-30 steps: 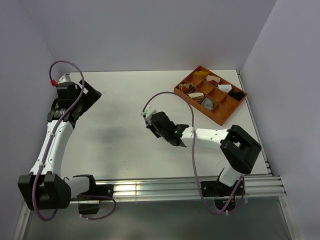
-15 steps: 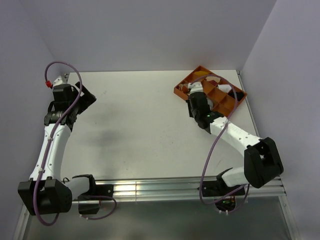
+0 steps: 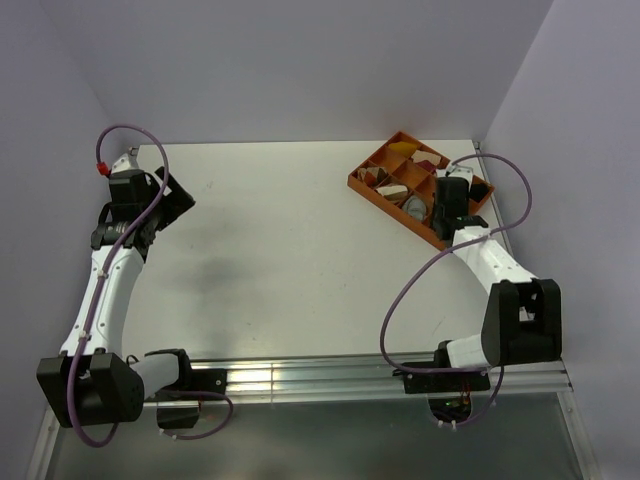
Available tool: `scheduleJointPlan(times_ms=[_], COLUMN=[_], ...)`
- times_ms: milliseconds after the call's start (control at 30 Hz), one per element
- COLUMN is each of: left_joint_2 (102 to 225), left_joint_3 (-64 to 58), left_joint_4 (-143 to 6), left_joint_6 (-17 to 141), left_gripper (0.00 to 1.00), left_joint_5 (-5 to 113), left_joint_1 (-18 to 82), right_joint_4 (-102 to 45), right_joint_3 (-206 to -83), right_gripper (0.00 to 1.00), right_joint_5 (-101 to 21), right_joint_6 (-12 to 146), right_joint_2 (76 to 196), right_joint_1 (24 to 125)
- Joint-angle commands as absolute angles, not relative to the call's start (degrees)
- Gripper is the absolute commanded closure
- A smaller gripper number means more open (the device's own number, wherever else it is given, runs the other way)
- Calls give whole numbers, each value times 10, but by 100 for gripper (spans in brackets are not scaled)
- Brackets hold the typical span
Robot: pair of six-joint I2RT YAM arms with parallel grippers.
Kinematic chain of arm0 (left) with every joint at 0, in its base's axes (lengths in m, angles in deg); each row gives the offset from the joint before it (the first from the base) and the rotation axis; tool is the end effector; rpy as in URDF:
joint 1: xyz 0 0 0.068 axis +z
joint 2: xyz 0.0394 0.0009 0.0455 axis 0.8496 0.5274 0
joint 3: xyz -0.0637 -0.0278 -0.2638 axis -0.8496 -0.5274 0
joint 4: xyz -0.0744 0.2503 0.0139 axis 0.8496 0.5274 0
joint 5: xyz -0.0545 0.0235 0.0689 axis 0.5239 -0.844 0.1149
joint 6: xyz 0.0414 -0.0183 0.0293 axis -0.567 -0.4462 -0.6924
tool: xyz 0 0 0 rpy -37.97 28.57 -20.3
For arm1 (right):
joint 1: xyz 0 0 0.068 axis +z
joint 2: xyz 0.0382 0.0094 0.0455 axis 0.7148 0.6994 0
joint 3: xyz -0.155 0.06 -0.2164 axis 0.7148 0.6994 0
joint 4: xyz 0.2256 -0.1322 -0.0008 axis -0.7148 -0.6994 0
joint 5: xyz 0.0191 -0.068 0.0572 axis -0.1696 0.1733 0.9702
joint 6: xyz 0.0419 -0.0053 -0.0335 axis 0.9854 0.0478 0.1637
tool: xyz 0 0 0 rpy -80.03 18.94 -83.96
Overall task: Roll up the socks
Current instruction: Place the sock in the storage box.
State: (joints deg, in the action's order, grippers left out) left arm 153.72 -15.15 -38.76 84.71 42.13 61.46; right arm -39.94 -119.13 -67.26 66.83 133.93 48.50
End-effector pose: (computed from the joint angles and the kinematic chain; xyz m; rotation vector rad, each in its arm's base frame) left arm 0.2528 0.0169 0.3289 -0.7279 2.0382 -0.2410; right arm 0.2945 0.0027 0.2373 0.2494 2.2355 -0.3046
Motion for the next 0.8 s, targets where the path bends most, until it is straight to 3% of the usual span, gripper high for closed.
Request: scheduleJointPlan(times_ms=[0, 567, 767], left_joint_2=[1529, 1512, 1510], left_joint_3=[-152, -150, -150], left_joint_4=[-396, -391, -388], left_joint_6=[834, 825, 824], left_gripper=[1, 1, 0], left_joint_5=[433, 409, 398], left_joint_1=[614, 602, 592], right_joint_4=[-383, -335, -355], right_joint_3=[-1196, -1174, -1189], right_gripper=[100, 100, 100], right_joint_5=[-680, -648, -580], right_joint_6=[654, 531, 522], right_joint_2=[1347, 1422, 1451], right_joint_1=[476, 469, 461])
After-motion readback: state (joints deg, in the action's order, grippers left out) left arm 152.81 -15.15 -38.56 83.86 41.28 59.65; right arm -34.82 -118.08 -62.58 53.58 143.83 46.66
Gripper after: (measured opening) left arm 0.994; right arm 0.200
